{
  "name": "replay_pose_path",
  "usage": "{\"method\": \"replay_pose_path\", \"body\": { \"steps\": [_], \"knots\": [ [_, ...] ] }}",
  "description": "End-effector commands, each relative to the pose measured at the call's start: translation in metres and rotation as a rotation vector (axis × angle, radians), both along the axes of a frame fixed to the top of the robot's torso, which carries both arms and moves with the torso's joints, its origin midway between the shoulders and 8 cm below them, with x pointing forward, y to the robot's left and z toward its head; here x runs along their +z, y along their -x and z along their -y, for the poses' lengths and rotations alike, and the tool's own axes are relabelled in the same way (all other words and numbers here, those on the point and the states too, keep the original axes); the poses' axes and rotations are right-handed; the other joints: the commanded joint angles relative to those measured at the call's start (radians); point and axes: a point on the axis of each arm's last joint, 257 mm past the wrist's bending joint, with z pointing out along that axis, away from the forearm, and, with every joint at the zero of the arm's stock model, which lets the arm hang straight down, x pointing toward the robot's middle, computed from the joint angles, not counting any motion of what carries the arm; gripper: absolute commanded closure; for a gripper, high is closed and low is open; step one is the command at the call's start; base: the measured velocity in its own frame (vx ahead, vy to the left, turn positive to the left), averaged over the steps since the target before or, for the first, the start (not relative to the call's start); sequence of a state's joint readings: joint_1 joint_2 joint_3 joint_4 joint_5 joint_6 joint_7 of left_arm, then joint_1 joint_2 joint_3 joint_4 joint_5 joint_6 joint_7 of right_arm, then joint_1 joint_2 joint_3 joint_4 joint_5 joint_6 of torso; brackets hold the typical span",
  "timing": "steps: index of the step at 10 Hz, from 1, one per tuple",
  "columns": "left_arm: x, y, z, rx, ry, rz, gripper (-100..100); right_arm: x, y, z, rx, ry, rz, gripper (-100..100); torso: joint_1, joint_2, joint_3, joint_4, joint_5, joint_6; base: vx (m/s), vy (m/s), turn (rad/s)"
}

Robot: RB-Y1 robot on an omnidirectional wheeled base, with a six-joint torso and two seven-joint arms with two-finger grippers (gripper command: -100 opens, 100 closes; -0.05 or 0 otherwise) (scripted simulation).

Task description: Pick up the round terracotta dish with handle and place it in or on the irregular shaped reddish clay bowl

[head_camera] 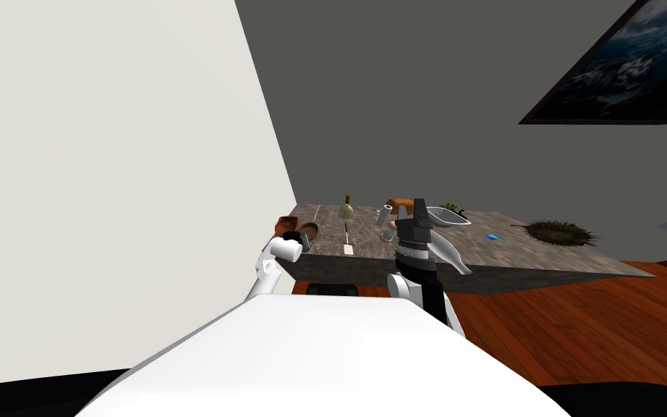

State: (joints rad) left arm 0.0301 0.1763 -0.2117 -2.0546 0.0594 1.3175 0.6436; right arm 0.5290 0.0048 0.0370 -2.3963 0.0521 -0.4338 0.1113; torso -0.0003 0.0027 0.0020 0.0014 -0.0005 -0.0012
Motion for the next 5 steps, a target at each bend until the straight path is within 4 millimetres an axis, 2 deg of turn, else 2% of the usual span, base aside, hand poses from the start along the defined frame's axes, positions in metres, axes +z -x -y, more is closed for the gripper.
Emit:
{"method": "replay_pose_path", "body": {
  "steps": [1, 3, 4, 5],
  "knots": [
    [0.005, 0.004, 0.001, 0.001, 0.0, -0.002, 100, 0.0, 0.0, 0.0, 0.0, 0.0, 0.0, 0, 0.0, 0.0, 0.0, 0.0, 0.0, 0.0, -0.018, 0.007, -0.001],
    [0.007, 0.004, 0.001, 0.001, 0.0, -0.001, 100, 0.0, 0.0, 0.0, 0.0, 0.0, 0.0, 0, 0.0, 0.001, 0.001, 0.001, 0.0, 0.0, -0.011, 0.004, -0.001],
    [0.007, 0.005, 0.001, 0.002, 0.0, -0.003, 0, 0.0, 0.0, 0.0, 0.0, 0.0, 0.0, 0, -0.001, 0.0, 0.0, 0.0, 0.0, 0.0, 0.0, 0.0, 0.0],
    [0.023, -0.005, 0.002, -0.001, 0.006, 0.027, 100, 0.0, 0.0, 0.0, 0.0, 0.0, 0.0, 0, -0.001, 0.0, 0.0, 0.0, 0.0, 0.0, -0.127, 0.003, 0.016]
  ]
}}
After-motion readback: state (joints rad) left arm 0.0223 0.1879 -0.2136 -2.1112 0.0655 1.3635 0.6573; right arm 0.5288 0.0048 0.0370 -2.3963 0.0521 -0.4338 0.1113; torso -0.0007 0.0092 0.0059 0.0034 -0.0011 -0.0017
